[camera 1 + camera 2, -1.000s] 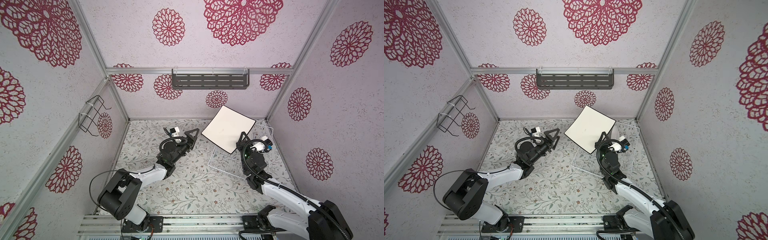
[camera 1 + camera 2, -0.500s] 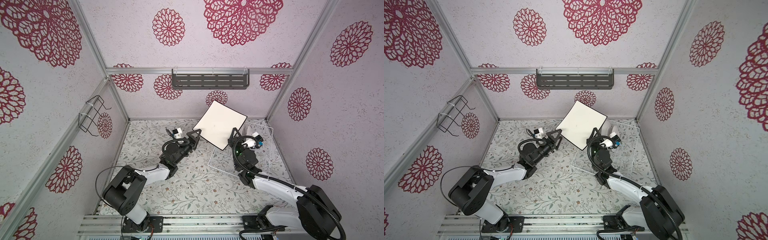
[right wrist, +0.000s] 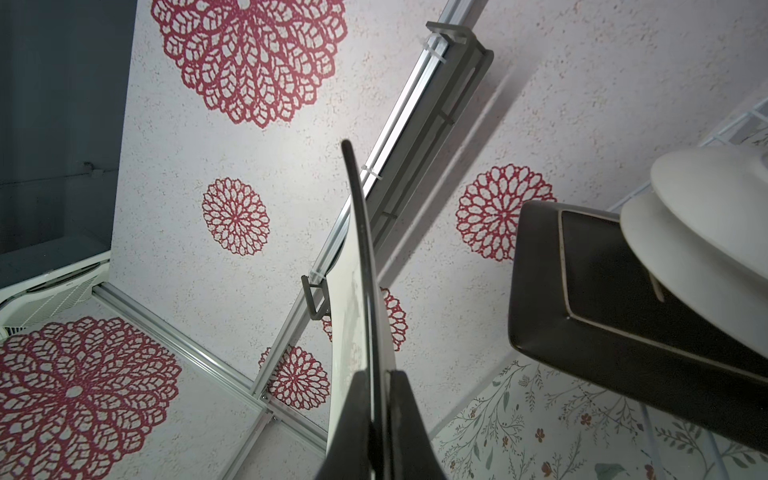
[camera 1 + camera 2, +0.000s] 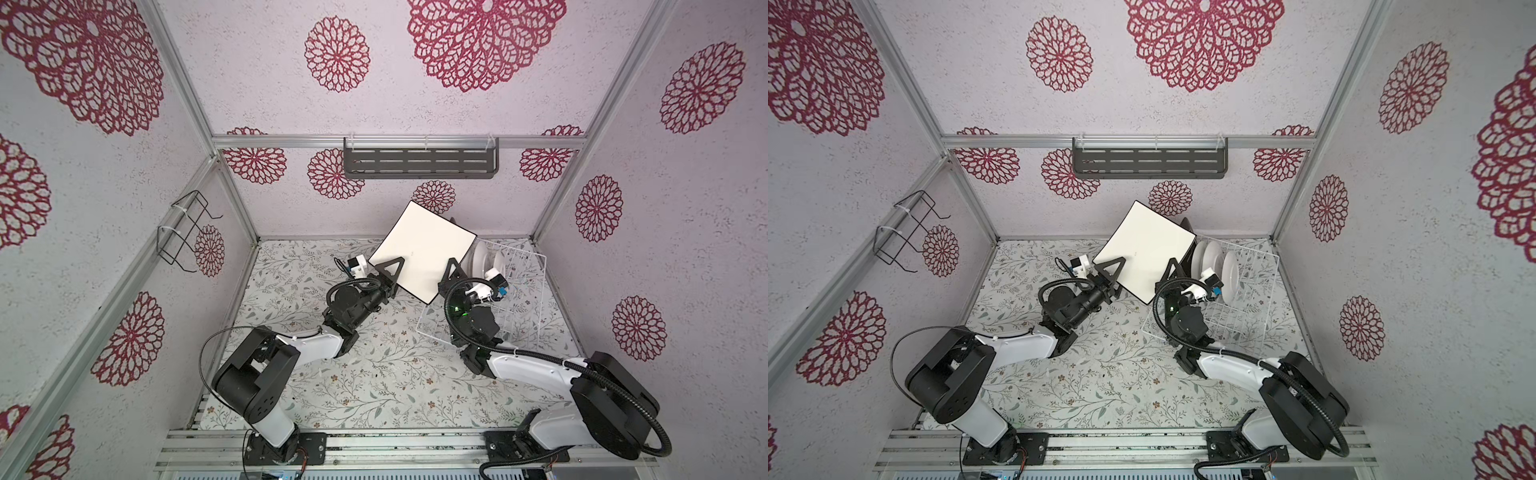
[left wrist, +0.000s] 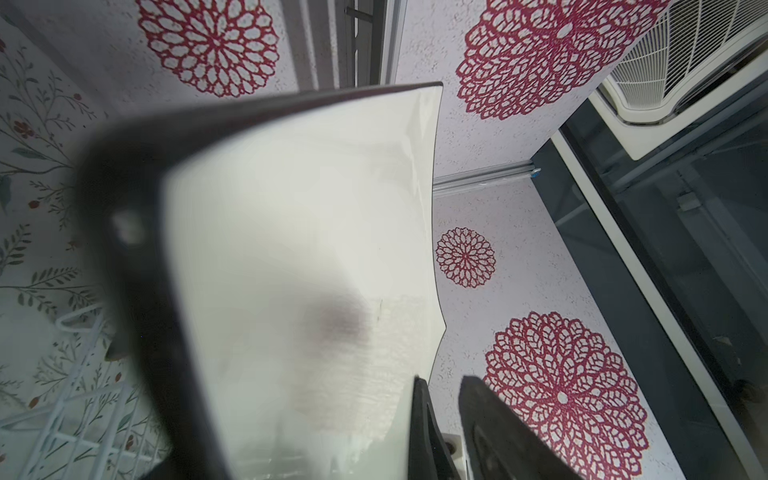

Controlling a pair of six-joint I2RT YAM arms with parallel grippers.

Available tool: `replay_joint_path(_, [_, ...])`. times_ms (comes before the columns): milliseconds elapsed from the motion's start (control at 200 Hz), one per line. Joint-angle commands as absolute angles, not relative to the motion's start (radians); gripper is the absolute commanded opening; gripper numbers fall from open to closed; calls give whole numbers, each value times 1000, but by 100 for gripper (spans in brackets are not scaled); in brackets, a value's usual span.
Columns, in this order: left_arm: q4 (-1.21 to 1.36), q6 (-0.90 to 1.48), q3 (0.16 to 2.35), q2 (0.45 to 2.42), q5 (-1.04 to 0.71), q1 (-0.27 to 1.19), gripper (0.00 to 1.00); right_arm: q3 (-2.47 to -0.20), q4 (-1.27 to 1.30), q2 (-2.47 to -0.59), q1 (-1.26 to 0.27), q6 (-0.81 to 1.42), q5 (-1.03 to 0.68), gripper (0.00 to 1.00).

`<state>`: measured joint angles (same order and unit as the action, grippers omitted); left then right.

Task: Unload the plates from the dish rack
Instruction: 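Carry the plate toward the left gripper and close the left gripper on its edge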

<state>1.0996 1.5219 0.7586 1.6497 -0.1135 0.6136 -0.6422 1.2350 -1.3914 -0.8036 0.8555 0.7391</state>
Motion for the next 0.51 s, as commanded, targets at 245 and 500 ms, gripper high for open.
replay_joint_path(245, [1167,1527,758,1647,-98,622,65,-750,1552,-1383,-840,869,787,0])
replay_joint_path(500, [1170,1528,761,1651,-101,621,56,-762,1578,-1408,-854,871,776,0])
